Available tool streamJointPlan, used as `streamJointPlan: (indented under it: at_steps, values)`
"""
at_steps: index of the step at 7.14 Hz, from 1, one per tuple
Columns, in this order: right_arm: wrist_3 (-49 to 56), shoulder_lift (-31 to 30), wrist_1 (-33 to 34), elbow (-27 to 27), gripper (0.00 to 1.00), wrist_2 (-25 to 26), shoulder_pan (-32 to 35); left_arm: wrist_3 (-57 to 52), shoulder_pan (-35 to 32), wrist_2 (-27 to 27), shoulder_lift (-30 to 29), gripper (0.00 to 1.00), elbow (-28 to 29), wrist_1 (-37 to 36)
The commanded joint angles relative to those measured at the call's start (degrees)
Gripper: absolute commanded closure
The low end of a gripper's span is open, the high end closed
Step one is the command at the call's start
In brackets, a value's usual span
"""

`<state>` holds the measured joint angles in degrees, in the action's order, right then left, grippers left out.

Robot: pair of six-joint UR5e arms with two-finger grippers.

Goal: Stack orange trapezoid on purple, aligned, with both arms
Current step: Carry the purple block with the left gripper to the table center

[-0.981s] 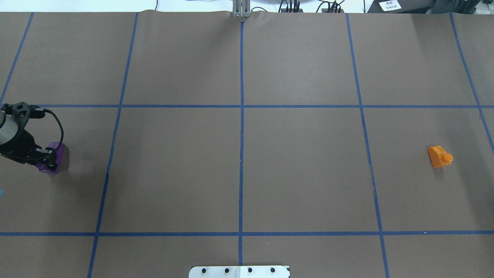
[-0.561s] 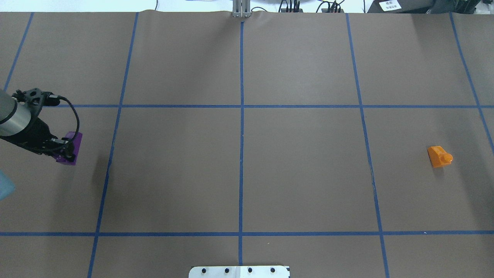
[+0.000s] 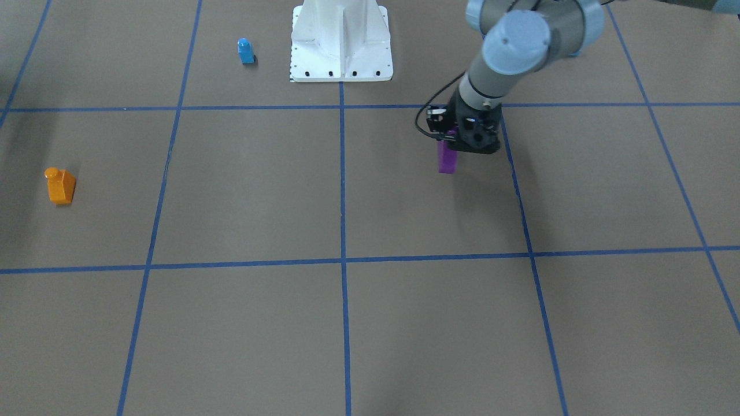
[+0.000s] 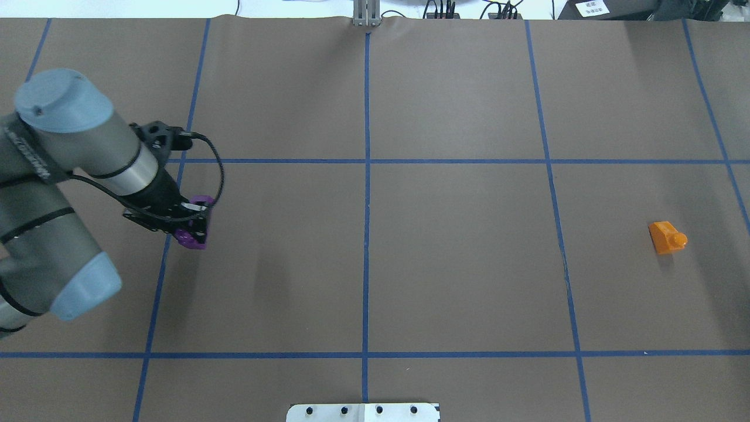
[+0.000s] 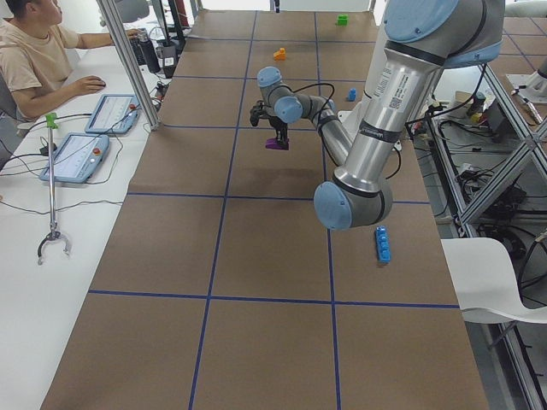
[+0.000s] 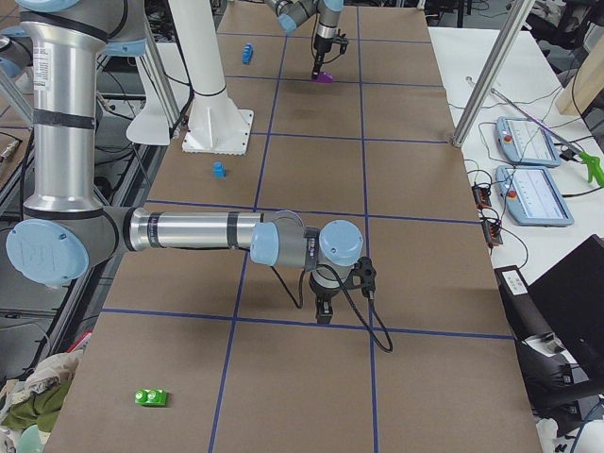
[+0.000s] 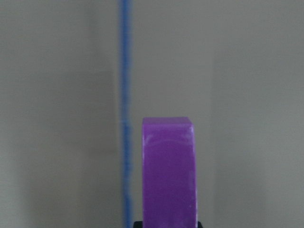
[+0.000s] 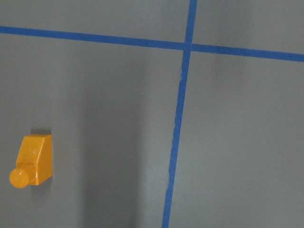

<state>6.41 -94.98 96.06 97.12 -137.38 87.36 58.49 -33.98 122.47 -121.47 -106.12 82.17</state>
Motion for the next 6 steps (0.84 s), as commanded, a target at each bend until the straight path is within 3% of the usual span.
streamJointPlan:
  at_steps: [1,3,4,6]
  values:
    - [0.0,-0.1,0.0,0.2,0.0,-0.1,0.1,3.1,4.7,-5.0,-19.7,1.0,16.9,-3.1]
    - [0.0,0.0,0.0,0.4,0.0,0.0,0.0,3.0,5.2,-5.0,-23.2,1.0,24.7,0.3]
    - [0.0,0.0,0.0,0.4,0.0,-0.1,0.0,3.6,5.9,-5.1,-23.5,1.0,29.0,5.9]
    - [0.1,0.2,0.0,0.4,0.0,0.0,-0.3,5.8,6.9,-5.5,-24.6,1.0,30.8,7.0]
